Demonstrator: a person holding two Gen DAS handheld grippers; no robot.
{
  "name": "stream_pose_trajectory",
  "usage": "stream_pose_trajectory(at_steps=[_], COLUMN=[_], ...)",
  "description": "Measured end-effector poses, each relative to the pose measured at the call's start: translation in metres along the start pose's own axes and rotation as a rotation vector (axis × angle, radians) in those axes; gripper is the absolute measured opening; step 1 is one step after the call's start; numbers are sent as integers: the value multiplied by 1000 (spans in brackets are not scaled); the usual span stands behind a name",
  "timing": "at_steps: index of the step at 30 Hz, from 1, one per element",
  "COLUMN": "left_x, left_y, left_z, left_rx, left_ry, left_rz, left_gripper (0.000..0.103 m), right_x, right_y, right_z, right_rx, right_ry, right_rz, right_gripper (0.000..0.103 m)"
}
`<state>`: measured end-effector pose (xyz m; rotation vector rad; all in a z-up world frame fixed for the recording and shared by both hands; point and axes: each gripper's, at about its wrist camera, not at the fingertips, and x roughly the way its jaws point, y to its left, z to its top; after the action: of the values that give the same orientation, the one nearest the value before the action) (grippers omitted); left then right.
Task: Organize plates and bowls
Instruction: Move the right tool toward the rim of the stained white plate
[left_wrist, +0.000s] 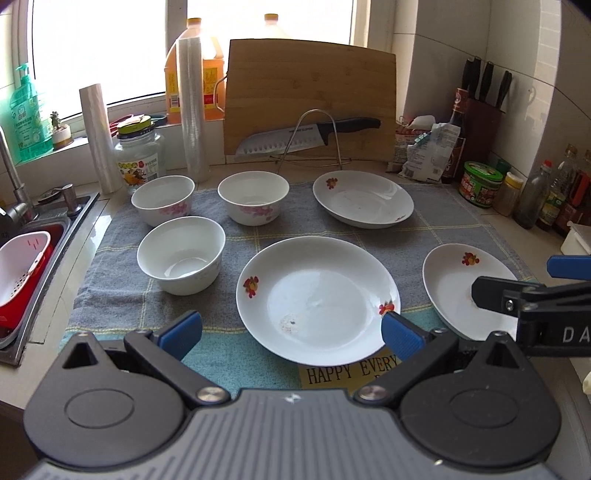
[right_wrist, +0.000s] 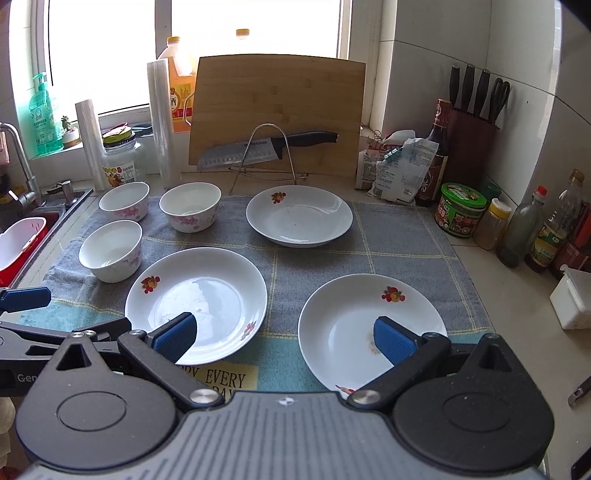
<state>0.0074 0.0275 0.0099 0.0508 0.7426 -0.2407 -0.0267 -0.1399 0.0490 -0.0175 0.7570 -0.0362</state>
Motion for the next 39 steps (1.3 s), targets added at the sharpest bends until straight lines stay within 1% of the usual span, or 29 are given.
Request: stream_pose_trajectory(at_steps=[4,7,12,16,20,23,27,32,36,39], left_x=[3,10,20,25,31,36,48,68,83,97], left_y=[0,-1,-8,-22,-39,-54,-77,-108,-134,-146], left_z=[-6,-11,-16,-23,-28,-32,-36,-43,-47,-49], left_rx=[36,59,83,147,189,222,243,263,298,300], left_ry=[-34,-38,-18,-8,19,27,47,86,109,128], left_rz=[-69,-118,-198,-251,-291,-308,-321,-336,-322,-304], left_gripper=[102,102,102,102,102,102,102,102,102,102], right_x=[-3,-4,-3,5,11,17,27,44,56,64], right_y=[-1,-3,-12,-27,-47,-67,-95,-127,-151,-168], right_z=[-5,-11,-23,-35,-41,-42,-40,-41,-37,-36], right_rx=[20,32,52,124,176,198,211,207,212,215], right_ry=[-23,-24,-16,16,36,40,49,87,99,105], right_rz=[-9,-15,-39,-51,-67,-87,-96,-88,-76,-69], right_gripper=[103,103,103,103,103,103,103,103,103,103])
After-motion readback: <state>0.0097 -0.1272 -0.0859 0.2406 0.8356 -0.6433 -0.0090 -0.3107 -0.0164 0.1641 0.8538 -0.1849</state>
